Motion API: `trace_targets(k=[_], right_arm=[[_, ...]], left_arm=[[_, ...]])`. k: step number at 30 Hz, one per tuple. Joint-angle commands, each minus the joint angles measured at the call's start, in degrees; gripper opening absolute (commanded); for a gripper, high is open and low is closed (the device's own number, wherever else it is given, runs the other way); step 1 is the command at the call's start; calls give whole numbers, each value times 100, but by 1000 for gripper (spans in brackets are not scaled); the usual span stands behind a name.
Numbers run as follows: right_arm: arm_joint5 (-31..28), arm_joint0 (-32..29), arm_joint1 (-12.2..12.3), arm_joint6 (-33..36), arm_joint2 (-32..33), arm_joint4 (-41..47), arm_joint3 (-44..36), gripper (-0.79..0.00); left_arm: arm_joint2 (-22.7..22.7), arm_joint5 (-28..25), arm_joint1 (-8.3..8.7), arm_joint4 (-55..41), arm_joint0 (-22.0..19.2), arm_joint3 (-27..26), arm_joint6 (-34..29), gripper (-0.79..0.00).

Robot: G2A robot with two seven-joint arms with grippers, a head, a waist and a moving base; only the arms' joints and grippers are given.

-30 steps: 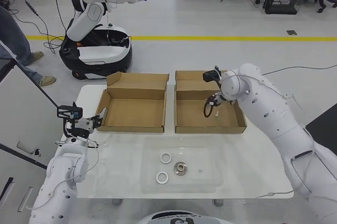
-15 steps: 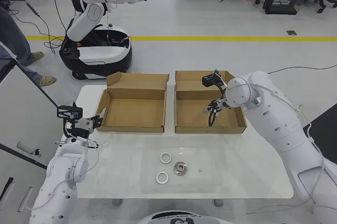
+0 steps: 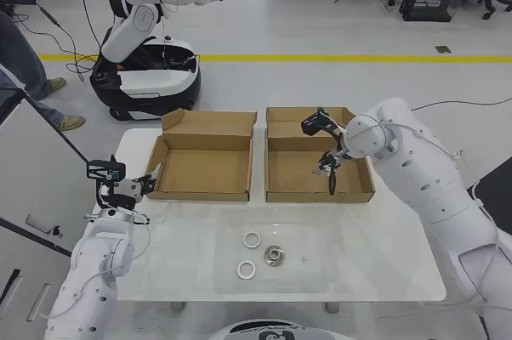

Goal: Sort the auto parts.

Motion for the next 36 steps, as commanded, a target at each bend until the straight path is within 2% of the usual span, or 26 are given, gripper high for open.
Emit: trace_targets(k=[1, 16, 26, 30, 36], right_arm=[[-282, 168, 82, 0, -255, 209, -81, 0], [-827, 1736, 914, 0, -2290, 2158, -1027, 0], [-1126, 2559, 1484, 0, -3354, 2977, -1711, 0], [-1128, 2784, 1653, 0, -3657, 3165, -2095, 0], [-1255, 2684, 1829, -127, -3657, 3094, -2497, 0]], left_arm=[[0, 0, 0, 0, 0, 0, 0, 0], [0, 0, 0, 0, 0, 0, 0, 0], [0, 0, 0, 0, 0, 0, 0, 0], [0, 0, 0, 0, 0, 0, 0, 0], [0, 0, 0, 0, 0, 0, 0, 0]])
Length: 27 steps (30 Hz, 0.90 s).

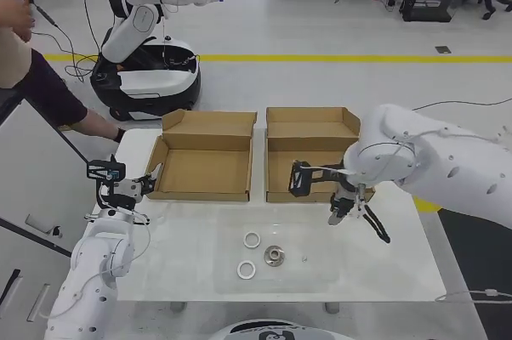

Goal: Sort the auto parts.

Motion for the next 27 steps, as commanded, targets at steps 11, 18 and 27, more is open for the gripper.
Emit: trace_targets(k=[11, 18, 27], right_arm=[[-474, -244, 107, -473, 0, 132, -473, 0], [-437, -466, -30, -434, 0, 142, -673, 0], [-296, -560, -124, -293, 0, 238, -709, 0]], left_arm=[[0, 0, 0, 0, 0, 0, 0, 0], [0, 0, 0, 0, 0, 0, 0, 0], [0, 0, 0, 0, 0, 0, 0, 0]])
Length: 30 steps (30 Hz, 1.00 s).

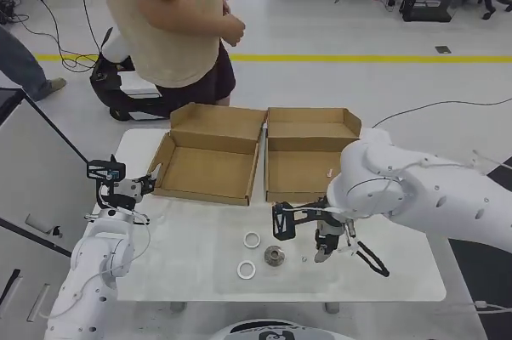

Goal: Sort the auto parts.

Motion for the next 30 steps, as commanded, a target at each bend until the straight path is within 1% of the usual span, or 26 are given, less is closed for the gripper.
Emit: trace_targets(k=[1, 6, 10, 12, 19, 25, 26, 29, 30], right_arm=[[-2, 1, 1, -2, 0, -2, 0, 0], [-2, 1, 1, -2, 0, -2, 0, 0], [88, -151, 13, -255, 32, -29, 37, 0], [102, -222, 7, -260, 33, 9, 76, 0], [160, -441, -143, -246, 0, 53, 313, 0], [82, -660, -284, -185, 0, -79, 532, 0], [71, -692, -303, -180, 0, -96, 565, -15], [38, -775, -355, -149, 0, -153, 664, -129], [26, -799, -370, -131, 0, -169, 693, -135]], left_arm=[[0, 0, 0, 0, 0, 0, 0, 0], [0, 0, 0, 0, 0, 0, 0, 0], [0, 0, 0, 0, 0, 0, 0, 0], [0, 0, 0, 0, 0, 0, 0, 0], [0, 0, 0, 0, 0, 0, 0, 0], [0, 0, 0, 0, 0, 0, 0, 0], [0, 0, 0, 0, 0, 0, 0, 0], [0, 0, 0, 0, 0, 0, 0, 0], [0, 0, 0, 0, 0, 0, 0, 0]])
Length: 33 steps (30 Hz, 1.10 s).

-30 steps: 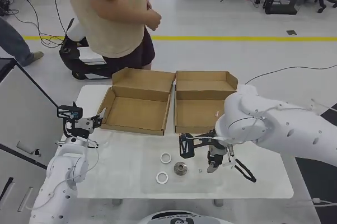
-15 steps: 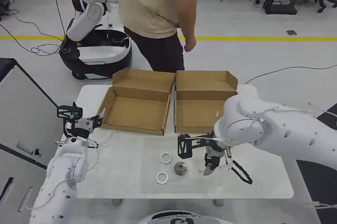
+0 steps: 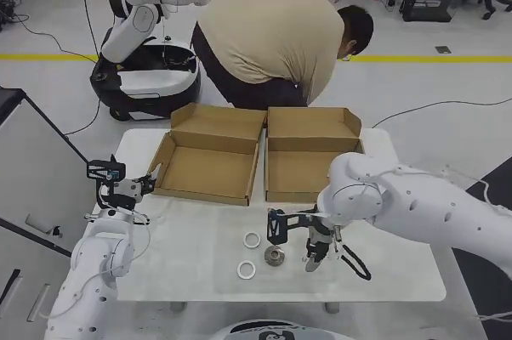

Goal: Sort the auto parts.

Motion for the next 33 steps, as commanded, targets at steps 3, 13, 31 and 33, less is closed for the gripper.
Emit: trace_targets(k=[3, 13, 31, 33], right_arm=[[-55, -97, -61, 72, 0, -51, 89, -225], [99, -409, -321, 278, 0, -368, 256, -339], [353, -706, -812, 531, 0, -984, 844, -397], [353, -711, -849, 531, 0, -973, 904, -400]], left_arm=[[0, 0, 0, 0, 0, 0, 0, 0], [0, 0, 0, 0, 0, 0, 0, 0], [0, 0, 0, 0, 0, 0, 0, 0], [0, 0, 0, 0, 0, 0, 0, 0]])
